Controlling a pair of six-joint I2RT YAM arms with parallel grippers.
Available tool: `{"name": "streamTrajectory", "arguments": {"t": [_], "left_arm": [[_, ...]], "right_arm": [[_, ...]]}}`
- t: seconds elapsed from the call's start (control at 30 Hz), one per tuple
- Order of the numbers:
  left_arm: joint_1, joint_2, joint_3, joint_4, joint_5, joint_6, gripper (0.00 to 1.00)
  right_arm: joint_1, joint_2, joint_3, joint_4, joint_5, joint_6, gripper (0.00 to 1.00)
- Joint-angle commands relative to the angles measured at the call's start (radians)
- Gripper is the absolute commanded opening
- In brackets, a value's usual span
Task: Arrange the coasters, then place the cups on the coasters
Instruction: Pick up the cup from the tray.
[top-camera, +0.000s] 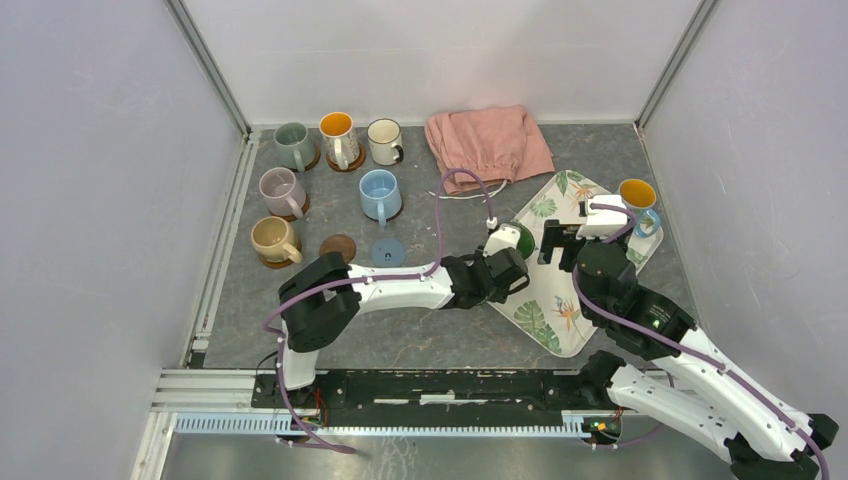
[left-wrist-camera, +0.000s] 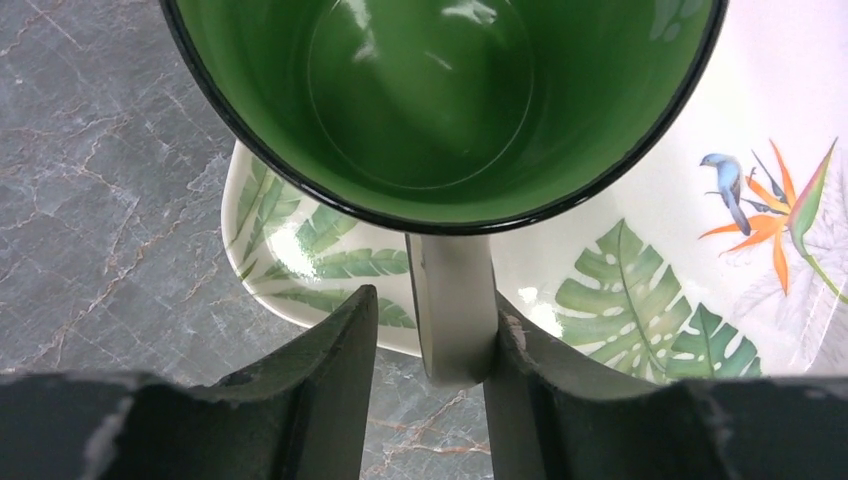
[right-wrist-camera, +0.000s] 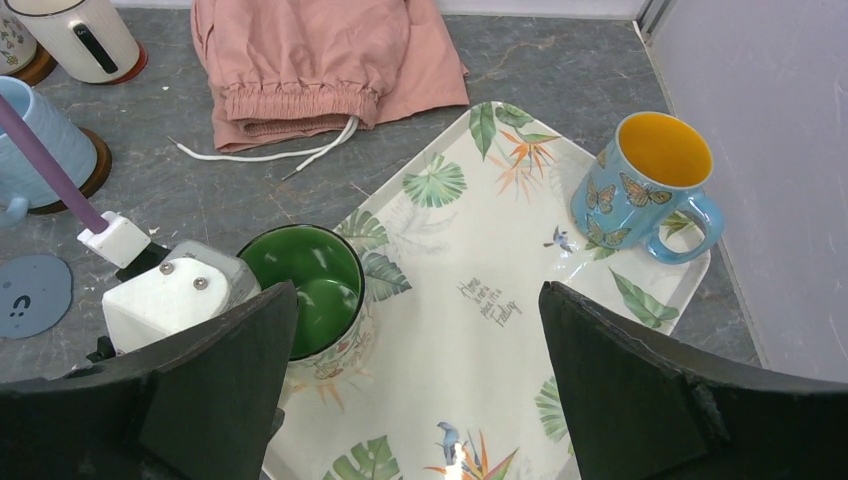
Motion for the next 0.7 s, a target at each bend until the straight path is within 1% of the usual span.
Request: {"name": "streamTrajectory", "arguments": {"t": [0.0,0.07,0.1,0.17,0.3,0.47,0.53,0.67], "left_arm": [[-0.004,0.008,-0.015,0.070,-0.036,0.022,0.46],[-0.004,0.005,-0.024,0.088,-0.032,0.022,0.40],[-0.004,0.004,-0.027,0.093,-0.032,0.022,0.34],[-0.003,0.002,-0.031,0.102,-0.033,0.027,0.25],[-0.005,0.001,-0.029,0.104,-0.028,0.039,0.04],[-0.005,-0.024,-0.056,0.144,-0.017,0.064,0.02],[-0.005,-0.043,-0.072,0.182,-0.007,0.093,0.02],[-0.008,-0.081,-0.079,0.206,-0.019,0.136,0.02]], "right_arm": [[0.000,0.006,0.041,-0.006,0.007,0.009,0.98],[-0.001,0.007,0.045,-0.007,0.005,0.009,0.98],[-0.001,0.010,0.045,-0.007,0.003,0.009,0.98],[0.000,0.011,0.046,-0.005,0.001,0.010,0.98],[-0.001,0.014,0.046,-0.004,-0.004,0.015,0.98],[-0.001,0.019,0.046,-0.001,-0.007,0.017,0.98],[-0.001,0.021,0.048,0.003,-0.011,0.018,0.98],[0.000,0.030,0.050,0.013,-0.028,0.003,0.98]]}}
